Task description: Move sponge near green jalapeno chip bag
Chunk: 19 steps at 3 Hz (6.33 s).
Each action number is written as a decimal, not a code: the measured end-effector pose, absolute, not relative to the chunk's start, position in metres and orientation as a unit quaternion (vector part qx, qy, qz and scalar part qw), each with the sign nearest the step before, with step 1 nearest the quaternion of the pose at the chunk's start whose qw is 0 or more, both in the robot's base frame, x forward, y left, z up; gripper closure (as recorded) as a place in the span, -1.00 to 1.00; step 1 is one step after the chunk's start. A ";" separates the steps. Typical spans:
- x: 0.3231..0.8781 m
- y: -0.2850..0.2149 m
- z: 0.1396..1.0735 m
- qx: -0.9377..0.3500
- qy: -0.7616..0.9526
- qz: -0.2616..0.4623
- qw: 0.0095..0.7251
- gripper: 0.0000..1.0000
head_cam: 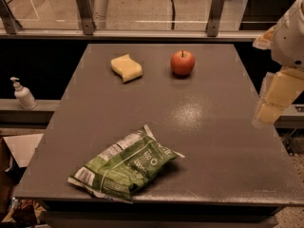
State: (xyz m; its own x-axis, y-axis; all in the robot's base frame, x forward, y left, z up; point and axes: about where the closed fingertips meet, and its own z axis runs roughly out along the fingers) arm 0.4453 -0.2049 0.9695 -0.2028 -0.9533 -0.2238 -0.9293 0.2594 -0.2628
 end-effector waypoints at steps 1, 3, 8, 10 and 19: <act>0.456 -0.189 0.957 -0.613 0.766 -0.032 0.190 -1.00; 0.495 -0.152 0.922 -0.614 0.750 0.007 0.245 -1.00; 0.550 -0.054 0.887 -0.599 0.719 0.151 0.318 -1.00; 0.576 -0.027 0.890 -0.571 0.698 0.187 0.389 -1.00; 0.703 0.064 0.823 -0.455 0.768 0.196 0.405 0.28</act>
Offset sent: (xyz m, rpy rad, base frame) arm 0.0487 0.0519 -0.0528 0.1294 -0.0978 0.0647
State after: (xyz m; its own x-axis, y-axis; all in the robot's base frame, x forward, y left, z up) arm 0.7033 0.0637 0.8229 -0.2573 -0.5415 -0.8003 -0.8582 0.5087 -0.0682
